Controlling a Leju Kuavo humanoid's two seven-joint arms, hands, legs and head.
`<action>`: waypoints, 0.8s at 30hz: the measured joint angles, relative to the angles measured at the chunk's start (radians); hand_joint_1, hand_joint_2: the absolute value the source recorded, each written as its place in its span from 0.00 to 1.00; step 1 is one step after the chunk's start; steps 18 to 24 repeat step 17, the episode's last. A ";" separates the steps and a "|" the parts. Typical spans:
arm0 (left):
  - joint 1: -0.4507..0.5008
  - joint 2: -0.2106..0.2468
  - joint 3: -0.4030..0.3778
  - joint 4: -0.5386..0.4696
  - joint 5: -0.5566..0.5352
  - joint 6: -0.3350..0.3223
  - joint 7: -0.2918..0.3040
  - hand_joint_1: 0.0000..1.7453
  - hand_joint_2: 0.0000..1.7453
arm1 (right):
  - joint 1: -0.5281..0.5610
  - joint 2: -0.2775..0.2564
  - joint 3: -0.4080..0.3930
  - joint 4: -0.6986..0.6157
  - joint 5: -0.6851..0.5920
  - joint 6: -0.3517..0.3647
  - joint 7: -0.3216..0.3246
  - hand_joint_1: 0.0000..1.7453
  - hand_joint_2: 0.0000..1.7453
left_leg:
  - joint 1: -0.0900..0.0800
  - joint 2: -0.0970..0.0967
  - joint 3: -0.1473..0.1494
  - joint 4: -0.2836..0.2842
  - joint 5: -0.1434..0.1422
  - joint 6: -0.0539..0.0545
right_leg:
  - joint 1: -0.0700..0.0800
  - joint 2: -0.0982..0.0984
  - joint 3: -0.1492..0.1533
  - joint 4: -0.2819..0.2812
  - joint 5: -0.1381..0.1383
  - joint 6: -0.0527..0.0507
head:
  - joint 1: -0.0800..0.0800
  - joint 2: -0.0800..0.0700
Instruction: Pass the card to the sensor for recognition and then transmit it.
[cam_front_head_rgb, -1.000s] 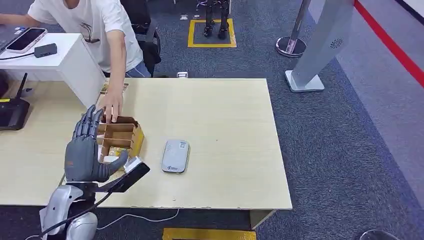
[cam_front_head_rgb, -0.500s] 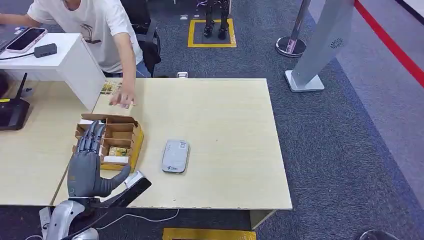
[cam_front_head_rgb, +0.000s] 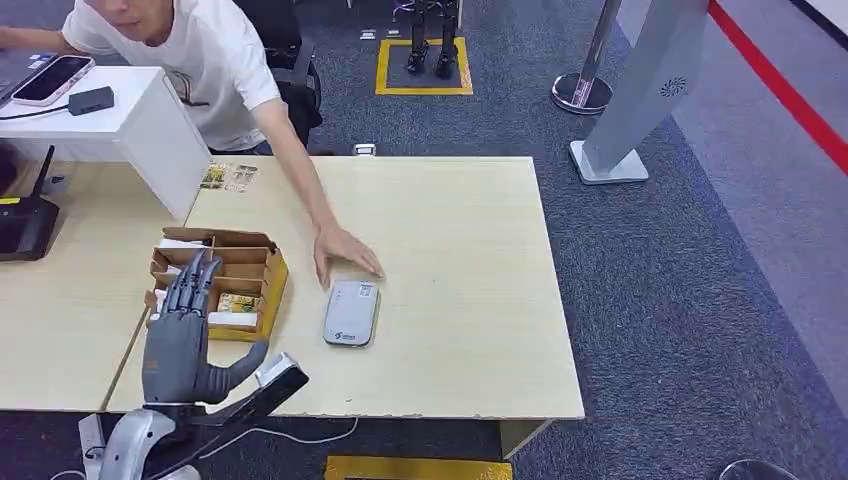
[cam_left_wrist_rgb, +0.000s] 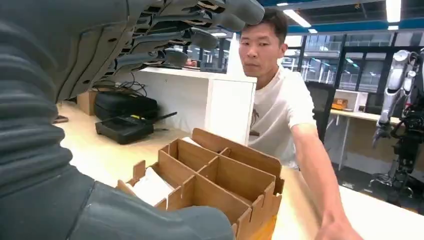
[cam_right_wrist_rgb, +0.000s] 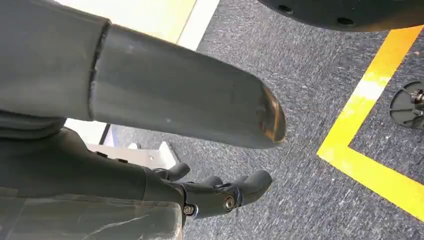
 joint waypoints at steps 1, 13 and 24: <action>0.002 0.000 0.000 0.000 0.000 0.001 0.000 0.00 1.00 | 0.000 0.000 -0.001 0.000 0.000 0.000 -0.003 0.00 0.00 | 0.000 0.000 0.000 0.000 0.000 0.000 | 0.000 0.000 0.000 0.000 0.000 0.000 | 0.000 0.000; 0.008 -0.005 -0.002 0.000 0.005 0.002 0.000 0.00 1.00 | 0.000 0.000 -0.008 0.000 0.000 0.000 -0.005 0.00 0.00 | 0.000 0.000 0.000 0.000 0.000 0.000 | 0.000 0.000 0.000 0.000 0.000 0.000 | 0.000 0.000; 0.008 -0.006 -0.002 0.000 0.006 0.004 0.000 0.00 1.00 | -0.001 0.000 -0.008 0.000 0.001 0.000 -0.010 0.00 0.00 | 0.000 0.000 0.000 0.000 0.000 0.000 | 0.000 0.000 0.000 0.000 0.000 0.000 | 0.000 0.000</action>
